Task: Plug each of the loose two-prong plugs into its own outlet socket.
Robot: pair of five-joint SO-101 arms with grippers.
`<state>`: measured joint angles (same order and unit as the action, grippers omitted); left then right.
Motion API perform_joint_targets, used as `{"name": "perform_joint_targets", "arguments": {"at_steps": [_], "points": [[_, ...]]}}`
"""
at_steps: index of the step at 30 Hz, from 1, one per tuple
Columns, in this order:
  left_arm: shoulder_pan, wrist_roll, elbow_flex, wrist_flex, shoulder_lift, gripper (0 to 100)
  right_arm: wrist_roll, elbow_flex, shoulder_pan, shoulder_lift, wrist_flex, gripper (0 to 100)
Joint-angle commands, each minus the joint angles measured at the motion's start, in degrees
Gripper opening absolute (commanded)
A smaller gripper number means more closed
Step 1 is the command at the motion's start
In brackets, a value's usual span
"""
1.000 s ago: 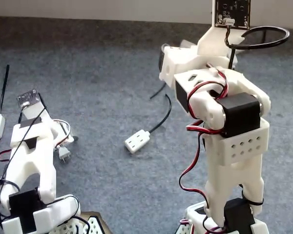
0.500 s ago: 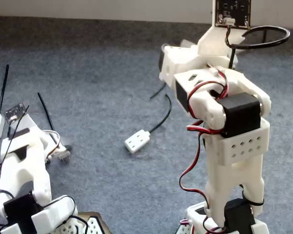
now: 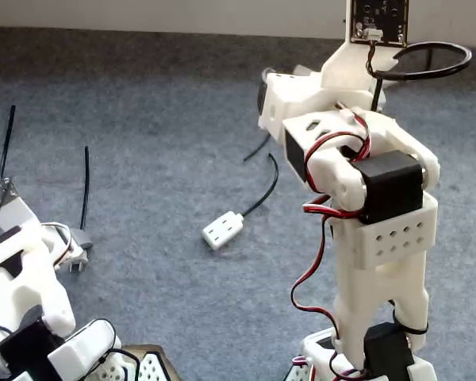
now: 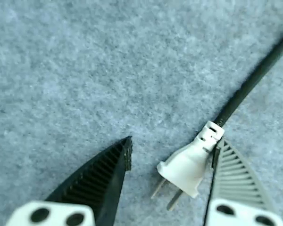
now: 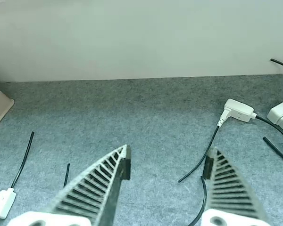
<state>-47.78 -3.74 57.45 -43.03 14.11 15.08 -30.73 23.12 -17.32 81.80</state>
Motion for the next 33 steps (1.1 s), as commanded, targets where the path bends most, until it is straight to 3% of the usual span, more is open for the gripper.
{"name": "perform_joint_targets", "arguments": {"at_steps": [1, 9, 17, 25, 33], "points": [[-3.2, 0.9, -0.1, 0.9, 0.0, 27, -0.7, -1.5, 0.8, -1.5, -1.3, 25.0], [-2.2, 0.9, -2.2, 1.0, 0.0, 27, -0.7, -1.5, 0.8, -1.5, -1.3, 25.0], [9.1, 1.1, -2.5, 0.6, 0.1, 27, -0.7, -1.5, 0.7, -1.6, -1.2, 25.0], [12.4, 18.5, -2.2, 0.5, 0.0, 27, -0.7, -1.5, 0.6, -1.6, -1.2, 25.0], [12.7, 23.6, -2.3, -3.3, 0.0, 27, -0.7, -1.5, 0.6, -1.6, -1.3, 25.0]]}}
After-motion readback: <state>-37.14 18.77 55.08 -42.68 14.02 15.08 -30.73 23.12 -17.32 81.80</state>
